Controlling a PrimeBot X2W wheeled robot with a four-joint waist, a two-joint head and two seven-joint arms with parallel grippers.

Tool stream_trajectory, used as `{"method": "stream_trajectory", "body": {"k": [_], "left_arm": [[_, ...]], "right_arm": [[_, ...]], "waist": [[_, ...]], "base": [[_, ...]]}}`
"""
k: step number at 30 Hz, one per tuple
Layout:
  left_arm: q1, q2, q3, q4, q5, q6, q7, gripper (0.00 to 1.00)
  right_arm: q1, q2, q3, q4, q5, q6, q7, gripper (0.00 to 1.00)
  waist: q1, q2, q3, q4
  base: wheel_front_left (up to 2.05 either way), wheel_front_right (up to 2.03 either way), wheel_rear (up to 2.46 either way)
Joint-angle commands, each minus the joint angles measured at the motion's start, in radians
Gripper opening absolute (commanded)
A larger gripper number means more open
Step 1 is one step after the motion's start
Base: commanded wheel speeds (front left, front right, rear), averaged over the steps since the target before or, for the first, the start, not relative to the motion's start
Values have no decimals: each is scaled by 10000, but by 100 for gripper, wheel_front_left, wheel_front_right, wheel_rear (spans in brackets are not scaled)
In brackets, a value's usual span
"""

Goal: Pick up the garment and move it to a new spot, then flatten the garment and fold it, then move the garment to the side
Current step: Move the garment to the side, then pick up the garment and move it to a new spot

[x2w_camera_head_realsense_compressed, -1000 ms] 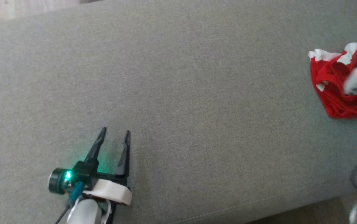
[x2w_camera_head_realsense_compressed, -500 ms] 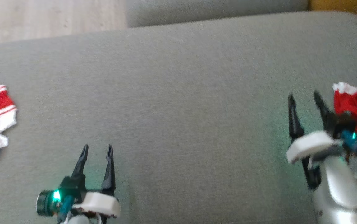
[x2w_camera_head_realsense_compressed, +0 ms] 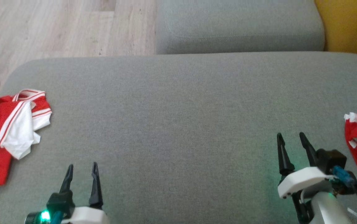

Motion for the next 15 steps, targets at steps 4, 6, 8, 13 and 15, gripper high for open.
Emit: {"method": "stream_trajectory", "body": {"k": [4, 6, 8, 13, 15], "left_arm": [[-33, 22, 583, -188, 70, -56, -53, 100], [-49, 22, 676, -130, 90, -104, -53, 100], [-80, 22, 728, -76, 138, -169, -53, 100], [-182, 22, 867, 8, 220, -261, -53, 100], [-229, 22, 907, 25, 240, -295, -53, 100]], "right_arm": [[-84, -44, 423, -97, 84, -7, -110, 100], [-169, -44, 489, 8, 15, -7, -110, 100], [-263, -44, 534, 109, -36, -7, -110, 100], [-393, -44, 604, 240, -58, -7, -110, 100], [-438, -44, 655, 318, -16, -7, -110, 100]], "waist": [[1, 0, -316, 121], [1, 0, -371, 127], [1, 0, -404, 125], [1, 0, -393, 112], [1, 0, -365, 111]], "base": [[0, 0, 0], [0, 0, 0], [0, 0, 0], [0, 0, 0], [0, 0, 0]]}}
